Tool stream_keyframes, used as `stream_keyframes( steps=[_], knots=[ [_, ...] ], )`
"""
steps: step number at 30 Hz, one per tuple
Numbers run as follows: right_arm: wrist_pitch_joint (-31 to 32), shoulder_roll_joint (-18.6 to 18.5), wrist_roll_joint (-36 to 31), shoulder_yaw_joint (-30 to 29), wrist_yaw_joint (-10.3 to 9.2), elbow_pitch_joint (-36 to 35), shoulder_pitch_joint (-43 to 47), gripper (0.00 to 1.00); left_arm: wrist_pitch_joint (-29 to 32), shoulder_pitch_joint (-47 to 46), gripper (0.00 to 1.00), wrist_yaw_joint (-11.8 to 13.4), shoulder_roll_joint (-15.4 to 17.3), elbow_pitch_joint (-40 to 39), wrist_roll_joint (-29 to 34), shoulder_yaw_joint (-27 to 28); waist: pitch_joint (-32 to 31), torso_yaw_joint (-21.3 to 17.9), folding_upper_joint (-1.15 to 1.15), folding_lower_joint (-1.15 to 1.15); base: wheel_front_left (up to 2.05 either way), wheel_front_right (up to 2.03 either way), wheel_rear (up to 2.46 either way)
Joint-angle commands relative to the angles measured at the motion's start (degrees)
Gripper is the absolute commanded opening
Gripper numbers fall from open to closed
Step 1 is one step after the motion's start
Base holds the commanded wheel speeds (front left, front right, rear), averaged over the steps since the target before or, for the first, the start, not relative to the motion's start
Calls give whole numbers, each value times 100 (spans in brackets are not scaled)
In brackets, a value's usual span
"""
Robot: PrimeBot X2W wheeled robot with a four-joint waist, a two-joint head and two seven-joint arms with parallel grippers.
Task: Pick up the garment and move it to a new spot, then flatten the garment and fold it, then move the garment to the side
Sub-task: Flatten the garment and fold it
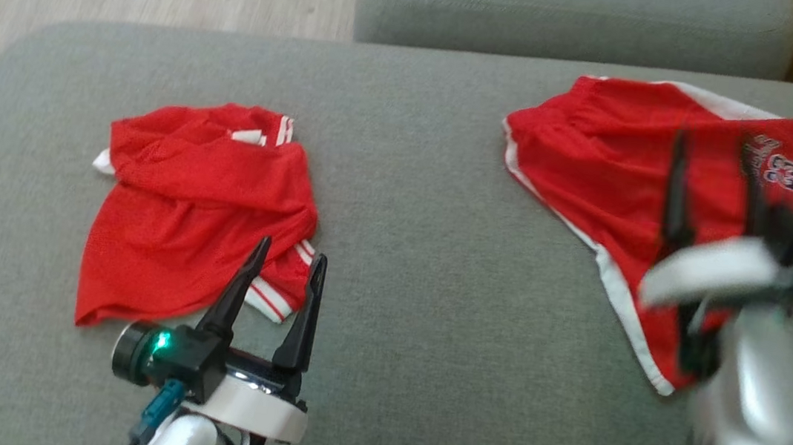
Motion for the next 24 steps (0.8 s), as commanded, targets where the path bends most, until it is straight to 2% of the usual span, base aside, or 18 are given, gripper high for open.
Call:
stream_keyframes(
  steps=[1,7,13,19,24],
  knots=[
    [-61,67,330,536,-4,-481,273,100,-46,-104,100,-8,6,-172,43,216,-69,-64,0,1,0,0,0],
    [-53,69,542,1083,-4,-891,999,100,-46,-113,100,-48,5,-188,44,170,28,34,0,1,0,0,0],
    [275,70,150,1091,-4,-875,763,100,-46,-267,100,-38,5,-201,11,92,356,390,0,1,0,0,0],
    [876,67,-162,980,-4,-203,65,100,-46,-418,100,-15,4,-186,-58,-33,716,850,0,1,0,0,0],
    [1216,-162,-209,823,-4,652,-565,100,-46,-568,100,26,4,-205,-130,-149,975,1215,0,1,0,0,0]
  ],
)
